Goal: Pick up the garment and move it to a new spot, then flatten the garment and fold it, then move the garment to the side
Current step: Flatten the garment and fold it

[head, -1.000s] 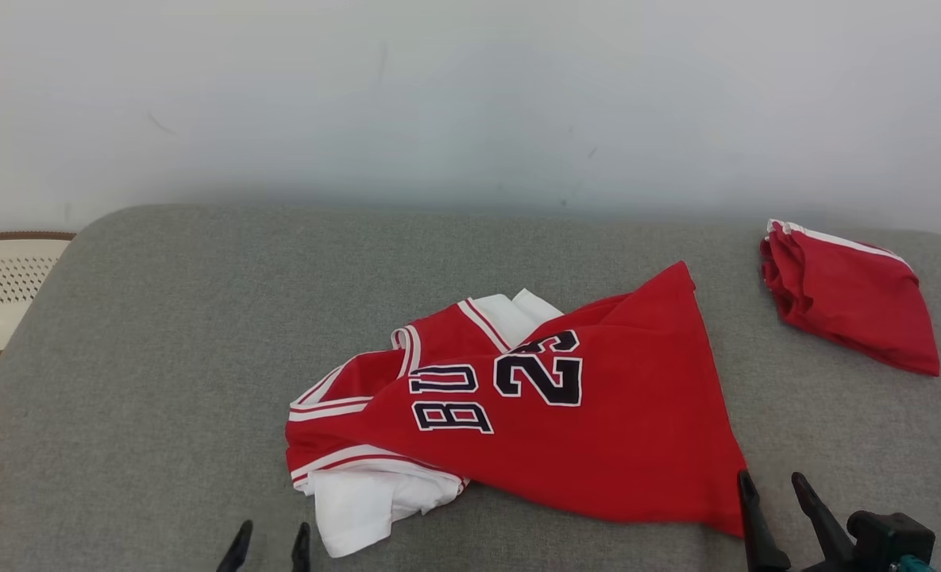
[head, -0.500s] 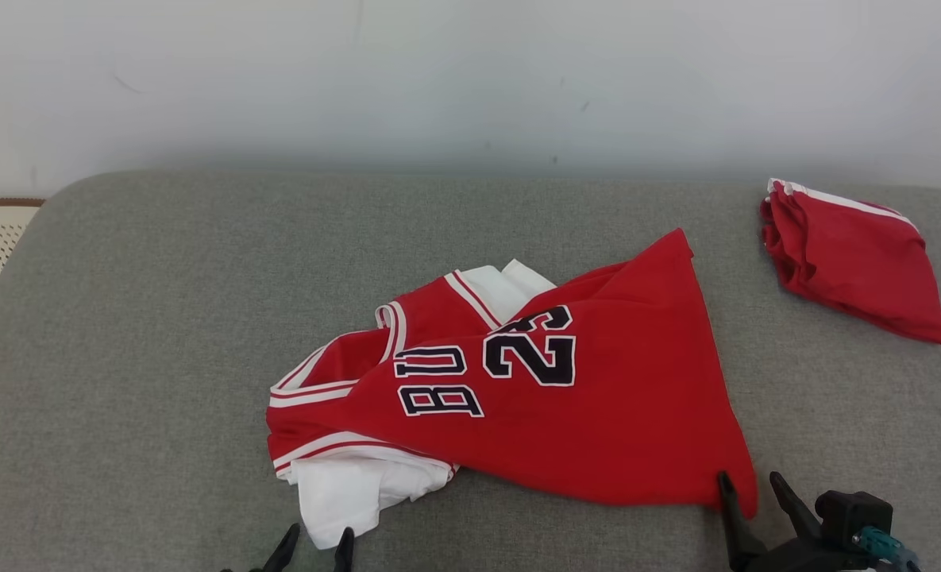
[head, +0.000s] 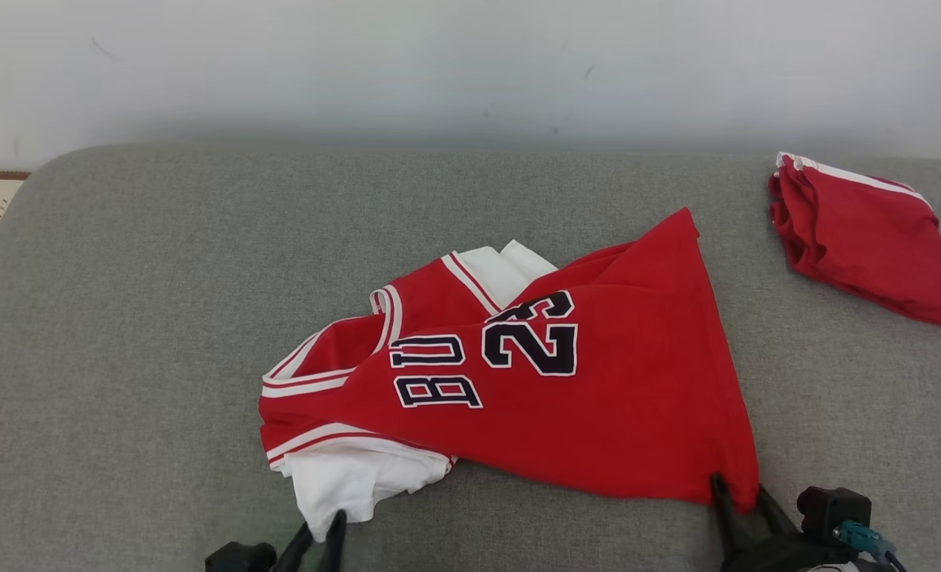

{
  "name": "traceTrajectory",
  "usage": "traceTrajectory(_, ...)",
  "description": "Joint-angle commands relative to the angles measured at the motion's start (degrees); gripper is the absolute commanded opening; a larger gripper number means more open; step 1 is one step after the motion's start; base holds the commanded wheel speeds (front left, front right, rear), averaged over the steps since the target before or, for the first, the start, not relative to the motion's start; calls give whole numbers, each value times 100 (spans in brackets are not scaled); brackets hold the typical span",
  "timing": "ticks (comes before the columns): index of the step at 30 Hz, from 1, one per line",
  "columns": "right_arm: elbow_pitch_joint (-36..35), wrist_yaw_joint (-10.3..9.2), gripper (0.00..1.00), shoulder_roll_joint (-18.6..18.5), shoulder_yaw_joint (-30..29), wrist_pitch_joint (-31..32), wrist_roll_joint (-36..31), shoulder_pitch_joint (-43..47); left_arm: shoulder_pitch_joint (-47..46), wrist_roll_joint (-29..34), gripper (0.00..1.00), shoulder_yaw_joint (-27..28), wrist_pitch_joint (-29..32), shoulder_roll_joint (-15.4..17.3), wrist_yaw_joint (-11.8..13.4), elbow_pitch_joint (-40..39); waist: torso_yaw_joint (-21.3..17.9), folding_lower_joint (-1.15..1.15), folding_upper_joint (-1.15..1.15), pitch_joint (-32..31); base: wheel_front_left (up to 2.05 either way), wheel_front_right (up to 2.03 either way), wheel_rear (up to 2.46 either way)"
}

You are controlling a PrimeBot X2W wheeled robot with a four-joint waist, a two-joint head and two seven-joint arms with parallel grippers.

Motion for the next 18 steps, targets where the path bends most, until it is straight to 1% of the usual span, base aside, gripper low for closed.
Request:
traceTrajectory(1,85,1,0,45,88,-29,62,-11,-109,-20,0,-38,-23,10,-20,40,0,-1,0,-23,0,0,0)
traceTrajectory(6,90,0,0,-23,181,-216,187,-33,-24,59,0,-16,-23,12,45,-73,27,-1,0,-147,0,0,0)
traceTrajectory(11,-86,0,0,-87,179,-335,377,69,266,229,0,206,-23,53,45,-422,50,-1,0,-315,0,0,0)
traceTrajectory(13,-345,0,0,-135,276,-336,595,135,420,314,0,367,-23,151,41,-732,60,-1,0,-396,0,0,0)
traceTrajectory(18,-942,0,0,-386,471,-147,828,111,458,487,0,560,-23,307,26,-1312,45,-1,0,-482,0,0,0)
